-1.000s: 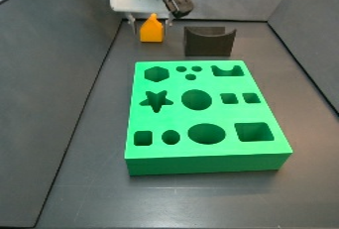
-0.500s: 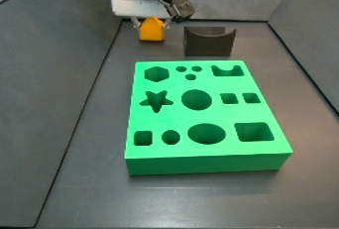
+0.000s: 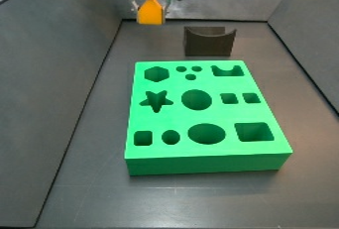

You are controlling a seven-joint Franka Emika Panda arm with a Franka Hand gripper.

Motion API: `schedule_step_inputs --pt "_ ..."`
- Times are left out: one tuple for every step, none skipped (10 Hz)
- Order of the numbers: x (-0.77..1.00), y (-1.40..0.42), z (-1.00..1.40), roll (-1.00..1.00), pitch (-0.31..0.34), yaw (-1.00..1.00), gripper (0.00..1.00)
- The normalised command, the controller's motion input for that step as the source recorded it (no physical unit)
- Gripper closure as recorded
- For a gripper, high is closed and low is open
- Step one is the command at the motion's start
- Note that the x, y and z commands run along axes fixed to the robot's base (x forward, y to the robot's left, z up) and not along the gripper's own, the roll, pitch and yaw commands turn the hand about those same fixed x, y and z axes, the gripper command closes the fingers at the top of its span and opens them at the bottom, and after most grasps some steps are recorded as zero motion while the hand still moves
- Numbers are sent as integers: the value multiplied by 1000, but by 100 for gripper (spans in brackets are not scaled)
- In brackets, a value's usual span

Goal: Pick up the 3 prong object. Move up. Rotate the 3 prong object. Place the 3 prong object on the fixture. Regrasp the 3 prong object. Move to above the board. Insert the 3 prong object.
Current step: Place the 3 prong object on the fixture.

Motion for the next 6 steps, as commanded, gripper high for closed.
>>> schedule_step_inputs --pt "0 0 1000 5 3 -2 100" --pt "-11 -1 1000 9 16 -7 100" --pt "-16 2 1000 21 18 -13 100" --pt "-22 4 1000 33 25 -17 100" --pt "-25 6 1000 38 30 -19 100" --pt "-29 11 1000 47 36 -18 100"
